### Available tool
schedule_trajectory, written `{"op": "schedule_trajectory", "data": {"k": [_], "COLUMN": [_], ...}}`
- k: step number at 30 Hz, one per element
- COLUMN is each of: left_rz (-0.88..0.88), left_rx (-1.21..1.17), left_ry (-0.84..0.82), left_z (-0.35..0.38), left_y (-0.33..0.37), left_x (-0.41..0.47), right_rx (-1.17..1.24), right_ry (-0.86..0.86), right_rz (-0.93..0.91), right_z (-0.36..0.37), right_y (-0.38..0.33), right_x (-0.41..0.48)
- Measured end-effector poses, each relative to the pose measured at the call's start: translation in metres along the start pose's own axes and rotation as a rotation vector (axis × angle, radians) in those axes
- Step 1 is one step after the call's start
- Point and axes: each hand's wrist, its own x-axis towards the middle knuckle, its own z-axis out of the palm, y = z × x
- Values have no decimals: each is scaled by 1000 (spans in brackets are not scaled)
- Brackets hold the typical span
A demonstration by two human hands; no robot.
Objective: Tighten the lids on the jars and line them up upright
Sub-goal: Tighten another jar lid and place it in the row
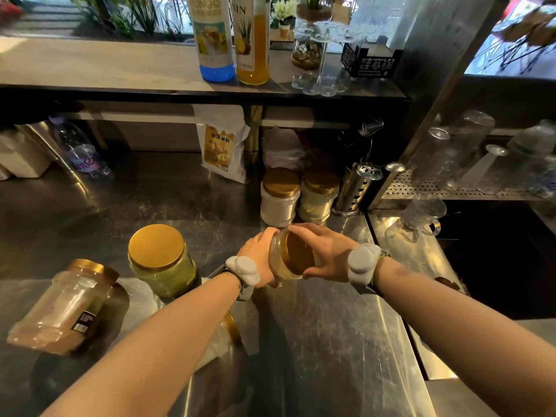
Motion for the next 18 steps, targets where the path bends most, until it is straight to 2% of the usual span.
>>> {"op": "schedule_trajectory", "data": {"k": [2,5,8,13,18], "left_rz": [-110,-34,-95,97,88], "left_rx": [94,37,77,-100,-169], "left_ry": [-19,-13,18,30,57], "left_z": [-3,3,1,6,4], "left_y": [4,5,3,-16,-13], "left_x": [-1,4,1,-2,-6], "right_rx": [-2,-30,24,-3,-16], "right_ry": [-35,-72,-40,25,1], "right_rz": [65,153,119,-23,69], "right_z": [-1,0,3,4,3], "right_y": [-1,-1,-1,0,-1], "right_x": [1,1,-3,-4,-2]}}
